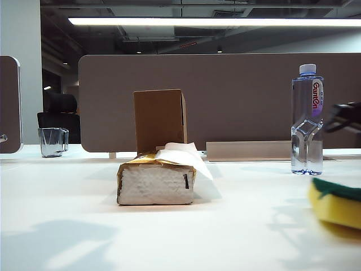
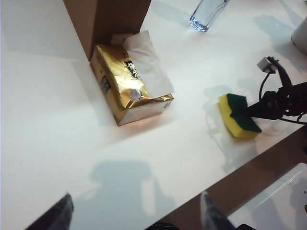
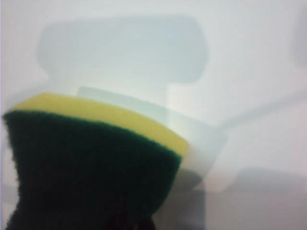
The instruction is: Move the sponge from left to right to wipe the table, avoiding obstacles on the table, and finally reaching the bottle of mineral water.
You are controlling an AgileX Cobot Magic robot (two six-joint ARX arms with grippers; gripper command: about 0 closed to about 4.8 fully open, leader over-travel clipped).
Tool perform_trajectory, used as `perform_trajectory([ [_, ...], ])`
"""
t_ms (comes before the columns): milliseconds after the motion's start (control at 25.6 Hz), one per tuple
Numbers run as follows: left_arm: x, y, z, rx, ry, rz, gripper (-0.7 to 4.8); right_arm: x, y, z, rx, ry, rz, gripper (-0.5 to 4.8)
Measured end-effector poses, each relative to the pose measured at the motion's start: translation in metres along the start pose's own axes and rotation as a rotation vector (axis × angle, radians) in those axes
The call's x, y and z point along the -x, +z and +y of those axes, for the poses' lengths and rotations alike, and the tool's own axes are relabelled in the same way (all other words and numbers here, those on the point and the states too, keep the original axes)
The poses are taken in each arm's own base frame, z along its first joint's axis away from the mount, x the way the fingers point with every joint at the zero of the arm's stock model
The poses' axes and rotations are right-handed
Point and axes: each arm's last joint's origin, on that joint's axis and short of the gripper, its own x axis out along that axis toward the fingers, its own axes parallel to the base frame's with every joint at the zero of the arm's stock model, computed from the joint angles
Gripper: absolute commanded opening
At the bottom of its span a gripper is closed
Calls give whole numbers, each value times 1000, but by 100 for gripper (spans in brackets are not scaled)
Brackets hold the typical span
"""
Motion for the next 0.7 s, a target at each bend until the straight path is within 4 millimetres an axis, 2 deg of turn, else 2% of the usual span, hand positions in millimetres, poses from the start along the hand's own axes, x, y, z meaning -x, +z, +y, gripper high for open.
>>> perform_trajectory([
  [430, 0, 0, 0, 1, 0, 0, 341, 30, -1, -46, -109, -67, -64, -9],
  [703, 0, 0, 0, 1, -1, 0, 341, 31, -1, -49, -115, -64, -70, -9],
])
